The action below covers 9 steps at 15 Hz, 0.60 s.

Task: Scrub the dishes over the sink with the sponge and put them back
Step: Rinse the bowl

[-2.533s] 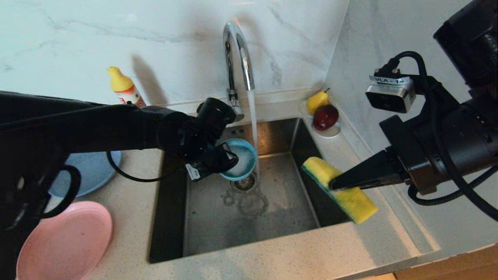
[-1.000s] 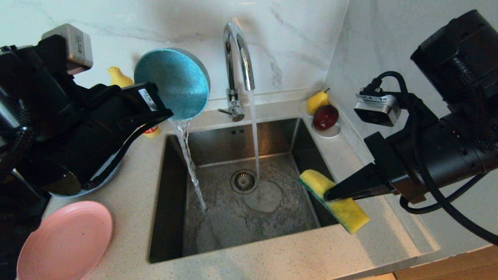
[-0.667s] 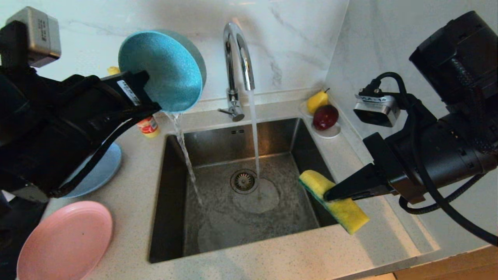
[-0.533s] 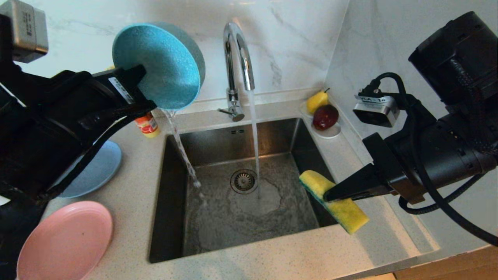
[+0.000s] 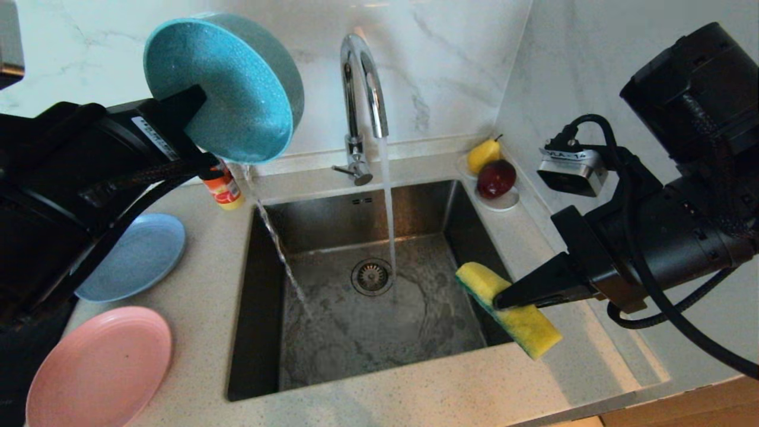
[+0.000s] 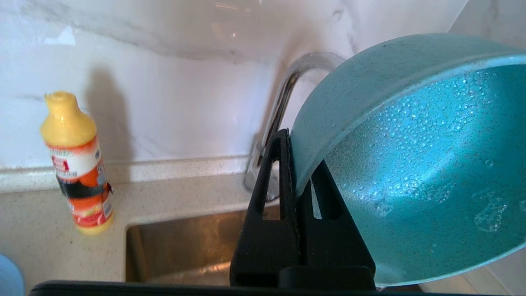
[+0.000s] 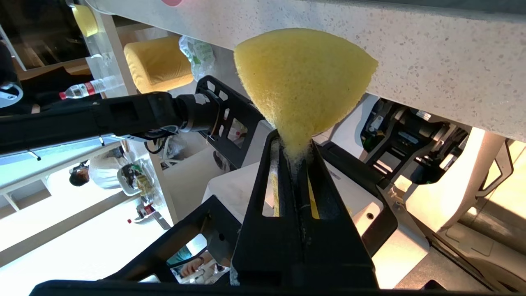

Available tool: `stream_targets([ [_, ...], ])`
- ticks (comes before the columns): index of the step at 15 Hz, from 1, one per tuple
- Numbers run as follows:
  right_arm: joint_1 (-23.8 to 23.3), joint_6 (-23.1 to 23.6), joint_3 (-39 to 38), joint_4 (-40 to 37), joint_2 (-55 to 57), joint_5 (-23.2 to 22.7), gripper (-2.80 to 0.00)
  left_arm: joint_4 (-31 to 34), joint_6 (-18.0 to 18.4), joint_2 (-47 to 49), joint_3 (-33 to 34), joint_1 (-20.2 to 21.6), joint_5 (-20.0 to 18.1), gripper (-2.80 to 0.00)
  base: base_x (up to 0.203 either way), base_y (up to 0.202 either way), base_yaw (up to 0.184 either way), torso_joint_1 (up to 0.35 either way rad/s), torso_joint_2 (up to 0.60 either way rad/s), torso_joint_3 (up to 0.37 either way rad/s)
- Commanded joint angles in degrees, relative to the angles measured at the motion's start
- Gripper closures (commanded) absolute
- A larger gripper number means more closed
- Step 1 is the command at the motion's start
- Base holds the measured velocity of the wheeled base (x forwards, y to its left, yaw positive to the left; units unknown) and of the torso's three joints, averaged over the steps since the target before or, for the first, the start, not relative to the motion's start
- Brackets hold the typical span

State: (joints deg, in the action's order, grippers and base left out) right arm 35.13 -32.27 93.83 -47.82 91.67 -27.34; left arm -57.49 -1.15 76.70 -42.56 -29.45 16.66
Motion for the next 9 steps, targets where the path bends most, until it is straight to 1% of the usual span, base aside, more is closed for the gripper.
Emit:
stream_targets([
  [1, 0.0, -0.2, -0.3, -0.3, -0.2, -0.2, 0.0, 1.2, -0.2, 0.7, 0.6, 0.3, 0.4, 0.0, 0.0, 0.0, 0.0, 0.0, 0.0, 0.0],
  [3, -0.6, -0.1, -1.0, -0.2, -0.8, -0.2, 0.0, 10.3, -1.3, 1.6, 1.0, 2.9, 0.4, 0.0, 0.0, 0.0, 0.0, 0.0, 0.0, 0.0],
  [5, -0.9, -0.2, -1.2, -0.3, -1.2, -0.2, 0.0, 19.8, -3.6, 2.5, -0.5, 5.1, 0.5, 0.0, 0.0, 0.0, 0.0, 0.0, 0.0, 0.0],
  [6, -1.1, -0.1, -1.4, -0.2, -1.6, -0.2, 0.0, 27.3, -5.7, 2.7, -2.1, 5.8, 0.7, 0.0, 0.0, 0.0, 0.0, 0.0, 0.0, 0.0],
  [8, -1.7, -0.1, -1.8, -0.2, -1.8, -0.3, 0.0, 44.8, -12.4, 2.7, -7.5, 7.6, 0.8, 0.0, 0.0, 0.0, 0.0, 0.0, 0.0, 0.0],
  [9, -1.8, -0.1, -1.9, -0.2, -1.7, -0.3, 0.0, 53.7, -16.1, 2.5, -11.9, 8.6, 0.7, 0.0, 0.0, 0.0, 0.0, 0.0, 0.0, 0.0],
])
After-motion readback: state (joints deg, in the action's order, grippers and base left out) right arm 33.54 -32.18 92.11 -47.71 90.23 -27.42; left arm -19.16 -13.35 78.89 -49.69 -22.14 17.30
